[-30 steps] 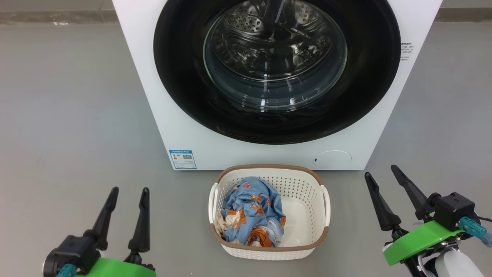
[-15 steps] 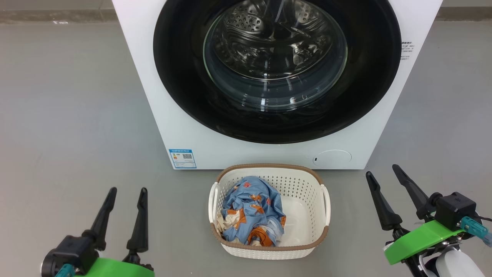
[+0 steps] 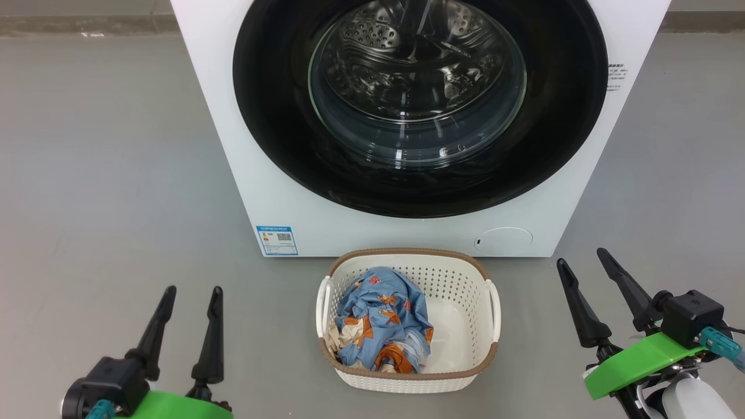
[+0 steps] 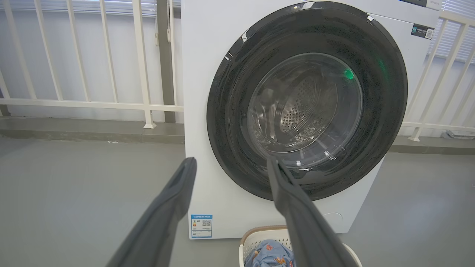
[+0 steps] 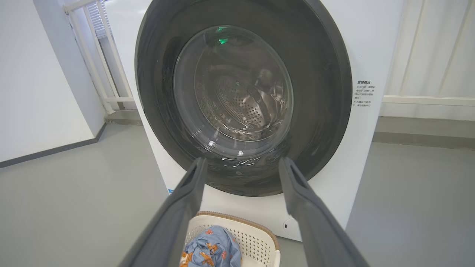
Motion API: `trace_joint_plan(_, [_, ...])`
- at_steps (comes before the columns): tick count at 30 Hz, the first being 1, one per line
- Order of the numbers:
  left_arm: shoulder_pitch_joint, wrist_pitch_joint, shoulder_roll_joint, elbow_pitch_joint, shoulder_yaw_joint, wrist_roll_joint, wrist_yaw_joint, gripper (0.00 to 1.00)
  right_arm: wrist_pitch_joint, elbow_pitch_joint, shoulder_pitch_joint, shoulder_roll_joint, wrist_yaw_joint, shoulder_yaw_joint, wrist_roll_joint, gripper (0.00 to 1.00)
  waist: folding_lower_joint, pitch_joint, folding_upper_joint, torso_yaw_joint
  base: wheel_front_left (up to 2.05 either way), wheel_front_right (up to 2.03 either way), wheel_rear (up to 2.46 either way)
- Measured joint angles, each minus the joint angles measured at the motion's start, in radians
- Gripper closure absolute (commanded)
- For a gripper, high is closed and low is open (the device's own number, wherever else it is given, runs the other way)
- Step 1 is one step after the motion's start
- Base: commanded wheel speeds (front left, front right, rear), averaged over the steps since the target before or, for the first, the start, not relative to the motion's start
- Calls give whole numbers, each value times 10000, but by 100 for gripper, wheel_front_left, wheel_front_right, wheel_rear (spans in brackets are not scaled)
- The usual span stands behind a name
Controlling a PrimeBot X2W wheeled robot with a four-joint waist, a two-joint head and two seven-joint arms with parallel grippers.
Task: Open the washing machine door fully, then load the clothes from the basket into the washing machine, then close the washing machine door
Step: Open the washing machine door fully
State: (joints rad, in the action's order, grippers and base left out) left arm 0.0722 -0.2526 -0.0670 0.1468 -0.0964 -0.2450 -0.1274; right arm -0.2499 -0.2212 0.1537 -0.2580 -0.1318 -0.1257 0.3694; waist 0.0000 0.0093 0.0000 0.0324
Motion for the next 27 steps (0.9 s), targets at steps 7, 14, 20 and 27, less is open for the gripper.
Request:
trace_joint_plan(7, [0,0,2,146,6,-21,0,0,0,-12,3,-13,0,8,4,0,0,-2,0,-16,0,0,0])
trace_joint_plan(14, [1,0,-13,228,12,-17,0,0,0,-15,4,-13,0,8,15,0,0,-17,0,-21,27,27,-54])
trace_joint_plan(20, [2,0,-25,236,13,-21,-2,0,0,-13,4,-8,0,10,15,0,0,-36,0,-2,78,78,-156])
trace_joint_plan(27, [2,0,-23,270,2,-42,0,0,0,-19,4,-6,0,-2,15,0,0,-55,0,-6,119,119,-238])
